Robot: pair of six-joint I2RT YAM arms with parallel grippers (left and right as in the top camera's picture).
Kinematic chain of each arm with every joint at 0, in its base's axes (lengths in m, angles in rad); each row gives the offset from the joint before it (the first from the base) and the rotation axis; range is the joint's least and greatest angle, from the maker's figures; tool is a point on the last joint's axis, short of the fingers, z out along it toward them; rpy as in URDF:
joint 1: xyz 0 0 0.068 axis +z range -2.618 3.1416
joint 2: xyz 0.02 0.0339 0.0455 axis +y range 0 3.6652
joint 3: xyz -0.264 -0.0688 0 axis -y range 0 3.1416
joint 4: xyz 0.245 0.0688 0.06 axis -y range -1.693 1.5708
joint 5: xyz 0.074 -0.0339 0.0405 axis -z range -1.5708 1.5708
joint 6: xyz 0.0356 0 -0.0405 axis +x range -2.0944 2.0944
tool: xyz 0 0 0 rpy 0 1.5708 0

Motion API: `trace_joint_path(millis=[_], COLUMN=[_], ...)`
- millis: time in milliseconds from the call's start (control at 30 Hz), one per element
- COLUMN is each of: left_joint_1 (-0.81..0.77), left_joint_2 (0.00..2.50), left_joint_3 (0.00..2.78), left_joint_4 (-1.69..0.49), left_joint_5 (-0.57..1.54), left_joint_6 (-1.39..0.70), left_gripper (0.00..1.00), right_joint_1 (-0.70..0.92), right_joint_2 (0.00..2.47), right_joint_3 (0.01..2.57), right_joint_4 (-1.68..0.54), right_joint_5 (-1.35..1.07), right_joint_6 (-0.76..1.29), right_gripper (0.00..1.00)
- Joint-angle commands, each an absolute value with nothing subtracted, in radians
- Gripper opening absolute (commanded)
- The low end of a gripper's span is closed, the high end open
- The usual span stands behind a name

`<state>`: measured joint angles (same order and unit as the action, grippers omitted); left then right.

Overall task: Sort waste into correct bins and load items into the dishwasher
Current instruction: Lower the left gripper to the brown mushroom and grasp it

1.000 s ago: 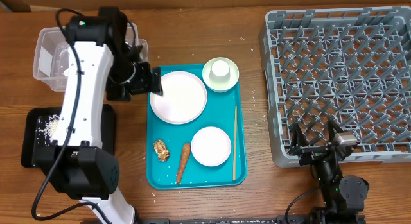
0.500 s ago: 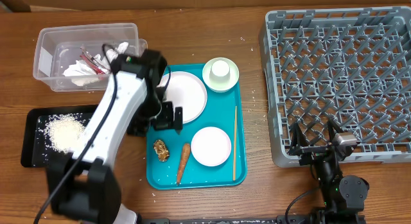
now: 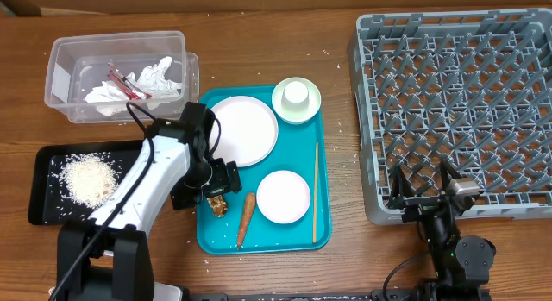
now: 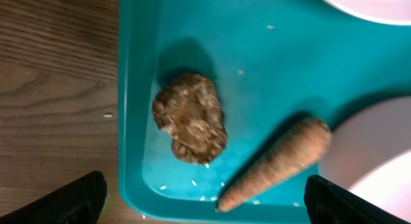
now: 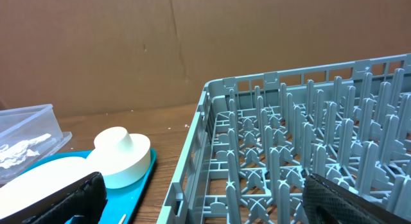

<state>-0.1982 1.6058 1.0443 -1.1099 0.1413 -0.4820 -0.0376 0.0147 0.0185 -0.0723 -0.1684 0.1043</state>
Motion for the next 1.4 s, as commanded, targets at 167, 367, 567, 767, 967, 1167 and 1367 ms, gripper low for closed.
trace_joint_path(millis=[167, 367, 567, 767, 967, 1167, 1367], left_joint_1=[-0.196, -0.196, -0.197, -0.197, -0.198, -0.197, -0.197], left_joint_2=[1.599, 1.599, 1.599, 1.622, 1.710, 1.730, 1.729], left_joint_3=[0.961, 0.902, 0.898, 0.898, 0.898, 0.899, 0.913], left_joint_4=[-1.005, -0.936, -0.884, -0.883, -0.881, -0.874, -0.876], left_joint_5=[0.104, 0.104, 0.104, 0.101, 0.125, 0.131, 0.131], left_joint_6=[-0.570, -0.636, -0.637, -0.636, -0.653, -0.662, -0.657], left_gripper=[0.88, 0.83, 0.77, 0.75, 0.72, 0.71, 0.66], right_joint_1=[-0.032, -0.032, -0.032, -0.032, -0.032, -0.032, -0.032], right_joint_2=[0.003, 0.003, 0.003, 0.003, 0.003, 0.003, 0.003], right_joint_3=[0.008, 0.008, 0.008, 0.008, 0.008, 0.008, 0.008], right_joint_4=[-0.068, -0.068, -0.068, -0.068, -0.068, -0.068, -0.068], right_joint_5=[-0.166, -0.166, -0.166, -0.166, -0.166, -0.166, -0.166], right_joint_6=[0.104, 0.104, 0.104, 0.104, 0.104, 0.104, 0.104], right_gripper=[1.00, 1.00, 1.00, 1.00, 1.00, 1.00, 1.00])
